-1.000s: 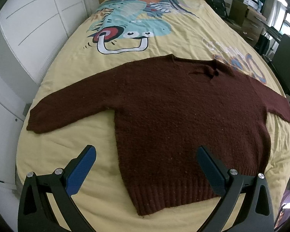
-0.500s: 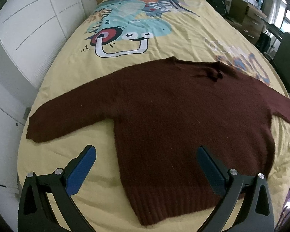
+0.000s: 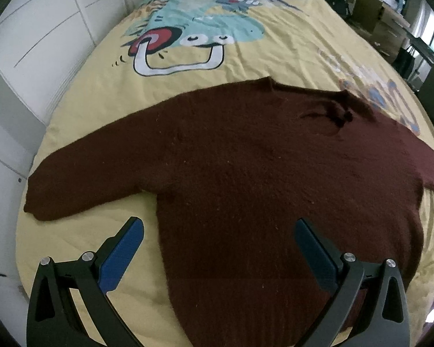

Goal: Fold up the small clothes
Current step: 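Move the right tool down to the sweater sleeve cuff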

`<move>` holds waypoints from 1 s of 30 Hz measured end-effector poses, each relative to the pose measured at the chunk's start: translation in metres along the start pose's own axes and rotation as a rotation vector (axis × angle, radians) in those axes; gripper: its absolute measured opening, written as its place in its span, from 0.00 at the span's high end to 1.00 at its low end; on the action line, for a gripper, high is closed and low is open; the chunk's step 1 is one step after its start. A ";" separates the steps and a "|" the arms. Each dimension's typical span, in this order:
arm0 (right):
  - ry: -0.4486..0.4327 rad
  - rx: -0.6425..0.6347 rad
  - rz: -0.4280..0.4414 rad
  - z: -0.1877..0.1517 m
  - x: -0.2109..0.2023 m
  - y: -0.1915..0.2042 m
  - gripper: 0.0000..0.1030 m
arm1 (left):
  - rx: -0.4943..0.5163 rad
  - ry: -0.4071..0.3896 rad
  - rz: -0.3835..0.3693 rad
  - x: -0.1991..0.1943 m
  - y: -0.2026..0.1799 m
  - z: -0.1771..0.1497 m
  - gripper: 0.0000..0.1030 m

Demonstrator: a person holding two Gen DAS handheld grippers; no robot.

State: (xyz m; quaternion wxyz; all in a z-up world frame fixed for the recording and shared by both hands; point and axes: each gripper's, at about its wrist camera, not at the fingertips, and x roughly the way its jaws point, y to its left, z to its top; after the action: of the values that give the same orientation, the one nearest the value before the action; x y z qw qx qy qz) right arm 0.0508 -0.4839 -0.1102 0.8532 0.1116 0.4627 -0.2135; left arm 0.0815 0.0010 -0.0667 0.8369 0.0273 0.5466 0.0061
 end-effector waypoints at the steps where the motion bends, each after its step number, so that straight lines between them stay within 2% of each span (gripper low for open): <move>1: 0.011 0.019 -0.007 0.002 0.014 -0.008 0.01 | -0.002 0.006 0.004 0.004 0.001 0.001 0.01; 4: 0.052 0.085 -0.001 0.005 0.045 -0.029 0.01 | -0.009 0.022 0.003 0.012 0.003 0.002 0.01; 7: 0.110 0.212 0.027 0.007 0.081 -0.061 0.01 | -0.016 0.033 0.004 0.018 0.004 0.003 0.01; 13: 0.173 0.365 0.034 0.016 0.122 -0.103 0.01 | -0.008 0.055 0.010 0.031 0.005 0.003 0.01; 21: 0.256 0.479 0.054 0.026 0.162 -0.121 0.02 | -0.001 0.077 0.005 0.041 0.005 0.000 0.01; 23: 0.272 0.502 0.043 0.031 0.165 -0.125 0.07 | -0.007 0.078 0.007 0.042 0.007 -0.001 0.01; 27: 0.296 0.557 0.033 0.036 0.165 -0.139 0.36 | -0.026 0.085 -0.001 0.044 0.012 -0.003 0.01; 29: 0.306 0.579 0.056 0.035 0.166 -0.146 0.45 | -0.030 0.085 -0.007 0.046 0.014 -0.005 0.01; 30: 0.308 0.579 0.061 0.035 0.165 -0.149 0.57 | -0.030 0.085 -0.007 0.047 0.014 -0.005 0.01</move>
State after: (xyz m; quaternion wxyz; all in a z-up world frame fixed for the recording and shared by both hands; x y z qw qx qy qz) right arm 0.0866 -0.6719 -0.2284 0.7122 0.3942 0.5026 -0.2912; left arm 0.0955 0.0174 -0.1107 0.8133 0.0127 0.5815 0.0126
